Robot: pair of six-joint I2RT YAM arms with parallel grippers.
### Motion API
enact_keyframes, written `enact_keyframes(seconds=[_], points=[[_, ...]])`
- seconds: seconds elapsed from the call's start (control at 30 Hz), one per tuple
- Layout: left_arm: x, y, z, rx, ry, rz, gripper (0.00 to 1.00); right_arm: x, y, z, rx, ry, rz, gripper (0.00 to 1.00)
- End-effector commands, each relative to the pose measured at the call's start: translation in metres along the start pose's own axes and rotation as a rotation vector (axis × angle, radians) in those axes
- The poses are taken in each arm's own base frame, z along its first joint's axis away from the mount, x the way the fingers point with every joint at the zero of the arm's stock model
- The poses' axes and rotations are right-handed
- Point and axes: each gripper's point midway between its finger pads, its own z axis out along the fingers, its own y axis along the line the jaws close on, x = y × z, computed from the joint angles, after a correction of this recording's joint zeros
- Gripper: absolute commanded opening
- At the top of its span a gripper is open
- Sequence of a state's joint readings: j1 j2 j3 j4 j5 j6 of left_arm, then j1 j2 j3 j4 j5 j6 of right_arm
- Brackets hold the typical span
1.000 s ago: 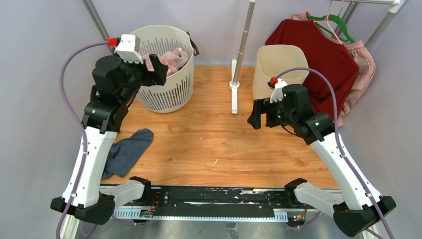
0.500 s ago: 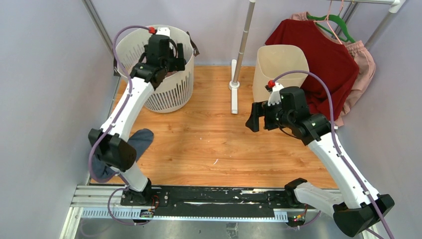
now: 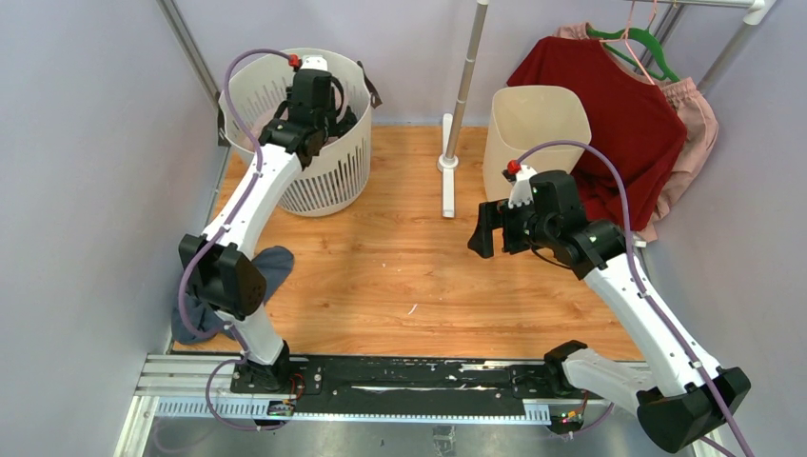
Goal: Put the trash bags into the trash bin
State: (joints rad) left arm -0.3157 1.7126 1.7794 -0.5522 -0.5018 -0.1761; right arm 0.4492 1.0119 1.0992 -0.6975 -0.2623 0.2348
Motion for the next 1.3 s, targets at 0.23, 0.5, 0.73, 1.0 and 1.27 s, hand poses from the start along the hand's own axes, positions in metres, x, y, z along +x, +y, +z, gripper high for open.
enact_keyframes(seconds=[0.23,0.5,0.73,1.0,1.27], points=[[-0.037,-0.005,-0.031,0.088,-0.081,0.024,0.18,-0.006,0.003,-0.003,-0.007,-0.017,-0.036,0.97],[-0.128,0.010,-0.165,0.351,-0.354,-0.068,0.22,-0.013,0.006,-0.006,-0.012,-0.034,-0.027,0.97],[-0.145,0.028,-0.254,0.509,-0.464,-0.086,0.37,-0.020,0.008,-0.011,-0.005,-0.064,-0.017,0.97],[-0.098,0.015,-0.171,0.353,-0.229,-0.056,1.00,-0.016,0.016,-0.002,-0.062,-0.052,0.021,0.97],[-0.059,0.004,-0.082,0.162,-0.150,-0.082,0.98,-0.005,0.014,-0.004,-0.058,-0.040,0.014,0.97]])
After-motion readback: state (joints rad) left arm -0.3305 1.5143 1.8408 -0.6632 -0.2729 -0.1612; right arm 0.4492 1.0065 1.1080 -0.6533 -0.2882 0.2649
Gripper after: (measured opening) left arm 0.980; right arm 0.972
